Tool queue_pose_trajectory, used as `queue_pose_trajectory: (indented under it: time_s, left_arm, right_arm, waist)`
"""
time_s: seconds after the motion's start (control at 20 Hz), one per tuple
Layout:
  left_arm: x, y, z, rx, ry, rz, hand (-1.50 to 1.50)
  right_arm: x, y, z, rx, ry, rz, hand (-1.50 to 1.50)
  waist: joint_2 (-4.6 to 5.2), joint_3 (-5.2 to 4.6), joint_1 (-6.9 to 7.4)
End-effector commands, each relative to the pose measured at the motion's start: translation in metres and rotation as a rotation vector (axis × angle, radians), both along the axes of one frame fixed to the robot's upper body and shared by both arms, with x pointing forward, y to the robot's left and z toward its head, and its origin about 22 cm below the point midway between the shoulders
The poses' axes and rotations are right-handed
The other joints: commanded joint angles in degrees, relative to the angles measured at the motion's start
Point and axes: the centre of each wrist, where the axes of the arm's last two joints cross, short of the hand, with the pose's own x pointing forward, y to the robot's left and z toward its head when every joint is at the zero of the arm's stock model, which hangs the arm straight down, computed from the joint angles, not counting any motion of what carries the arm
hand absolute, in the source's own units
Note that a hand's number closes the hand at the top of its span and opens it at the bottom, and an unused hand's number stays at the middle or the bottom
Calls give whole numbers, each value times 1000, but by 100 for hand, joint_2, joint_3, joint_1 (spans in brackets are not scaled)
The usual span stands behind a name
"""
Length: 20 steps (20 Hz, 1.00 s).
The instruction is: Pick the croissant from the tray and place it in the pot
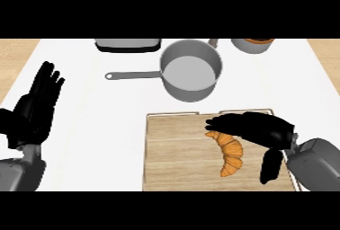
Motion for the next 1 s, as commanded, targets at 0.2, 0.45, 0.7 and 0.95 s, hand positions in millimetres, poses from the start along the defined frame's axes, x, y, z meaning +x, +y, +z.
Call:
queue_pose_trajectory:
  time_s: [0.2,0.45,0.7,0.95]
  left_arm:
    - [3,-3,1,-11,22,-1,0]
    - [-11,-10,-2,2,5,3,0]
    - [-3,-6,5,-4,4,-4,0]
    - [14,-4,7,-1,-4,-1,0]
  right_arm:
    - [4,2,-25,-97,-40,-60,-150]
    - [7,4,-34,-62,-34,-16,-150]
    - [5,22,-41,-81,-44,-45,-150]
    - [-4,4,-61,-106,-48,-83,-150]
  waist:
    - [7,1,23]
    - [6,1,37]
    - [4,1,24]
    - [5,1,2]
